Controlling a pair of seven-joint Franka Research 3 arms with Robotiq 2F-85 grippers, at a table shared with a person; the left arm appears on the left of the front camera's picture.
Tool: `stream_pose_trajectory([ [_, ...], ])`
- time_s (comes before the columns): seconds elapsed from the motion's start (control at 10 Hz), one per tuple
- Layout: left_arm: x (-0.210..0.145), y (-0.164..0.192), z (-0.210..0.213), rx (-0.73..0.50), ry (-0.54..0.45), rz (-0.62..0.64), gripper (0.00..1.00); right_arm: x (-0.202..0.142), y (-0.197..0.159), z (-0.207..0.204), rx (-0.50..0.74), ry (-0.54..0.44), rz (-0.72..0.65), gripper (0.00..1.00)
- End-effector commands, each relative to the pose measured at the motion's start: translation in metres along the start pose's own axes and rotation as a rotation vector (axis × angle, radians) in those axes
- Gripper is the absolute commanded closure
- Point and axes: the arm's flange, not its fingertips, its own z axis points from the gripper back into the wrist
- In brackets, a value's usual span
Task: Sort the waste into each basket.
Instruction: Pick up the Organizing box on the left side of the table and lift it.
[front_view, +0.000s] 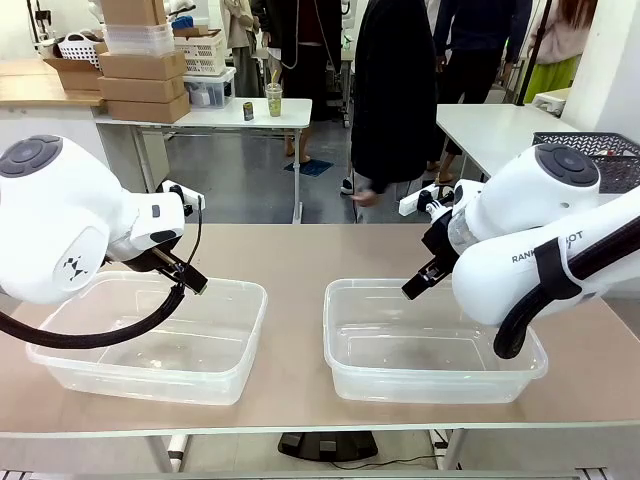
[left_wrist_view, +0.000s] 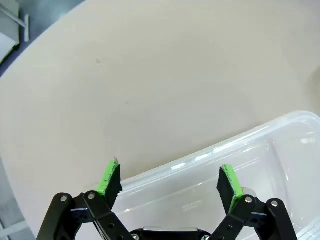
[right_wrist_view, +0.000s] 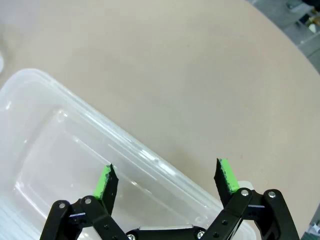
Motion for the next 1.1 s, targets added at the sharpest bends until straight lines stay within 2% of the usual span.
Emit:
stream_pose_trajectory([
  [0.0, 0.0, 0.0, 0.0, 0.0, 0.0, 0.0, 0.0, 0.0, 0.0, 0.0, 0.0, 0.0, -0.001, 0.0],
  [0.8, 0.0, 0.0, 0.0, 0.0, 0.0, 0.0, 0.0, 0.0, 0.0, 0.0, 0.0, 0.0, 0.0, 0.0],
  [0.9, 0.004, -0.001, 0.012, -0.073, 0.016, -0.005, 0.0, 0.002, -0.005, 0.015, 0.067, -0.012, -0.009, 0.0],
  [1.0, 0.011, 0.0, 0.046, -0.133, 0.098, 0.017, 0.0, 0.004, -0.018, 0.058, 0.128, -0.013, -0.038, 0.0],
])
